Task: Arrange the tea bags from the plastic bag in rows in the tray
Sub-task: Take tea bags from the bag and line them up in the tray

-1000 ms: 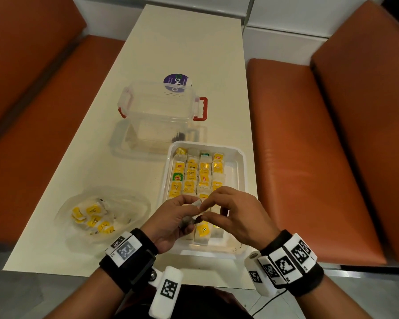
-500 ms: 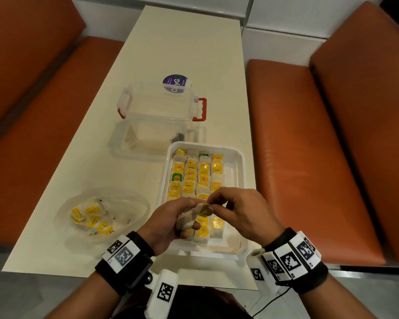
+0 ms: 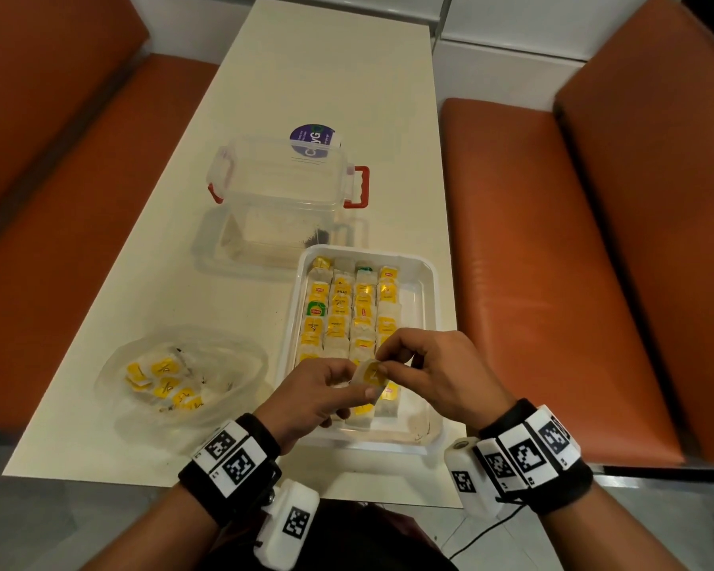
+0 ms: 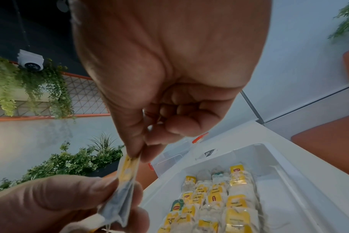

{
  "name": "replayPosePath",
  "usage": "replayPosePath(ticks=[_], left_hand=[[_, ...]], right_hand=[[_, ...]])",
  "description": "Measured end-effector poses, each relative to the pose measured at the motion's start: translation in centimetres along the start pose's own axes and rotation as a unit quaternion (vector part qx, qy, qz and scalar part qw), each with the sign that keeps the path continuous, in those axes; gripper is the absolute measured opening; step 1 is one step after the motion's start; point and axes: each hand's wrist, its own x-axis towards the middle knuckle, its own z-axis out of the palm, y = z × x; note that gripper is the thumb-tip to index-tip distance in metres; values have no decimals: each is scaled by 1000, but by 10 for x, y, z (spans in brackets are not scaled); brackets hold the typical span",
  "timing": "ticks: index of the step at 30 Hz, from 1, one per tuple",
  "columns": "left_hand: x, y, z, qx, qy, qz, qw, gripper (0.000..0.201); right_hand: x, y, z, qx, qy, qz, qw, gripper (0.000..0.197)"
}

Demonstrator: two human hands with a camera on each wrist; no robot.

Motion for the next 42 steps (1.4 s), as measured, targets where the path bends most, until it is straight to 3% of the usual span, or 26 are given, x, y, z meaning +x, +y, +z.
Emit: replayPosePath(ticks=[9, 16, 24, 42], left_hand=[[-3, -3, -11, -75, 68, -37, 994, 17], [-9, -4, -21, -142, 77, -55, 985, 33], [-11, -8, -24, -148, 62, -46, 986, 48], [-12, -7, -28, -153, 52, -34, 986, 45]], right_hand=[[-2, 24, -1, -50, -8, 39, 998, 5], [-1, 23, 19, -123, -197, 122, 965, 6], [13, 28, 40, -197, -150, 146, 958, 7], [17, 30, 45, -224, -102, 147, 958, 11]])
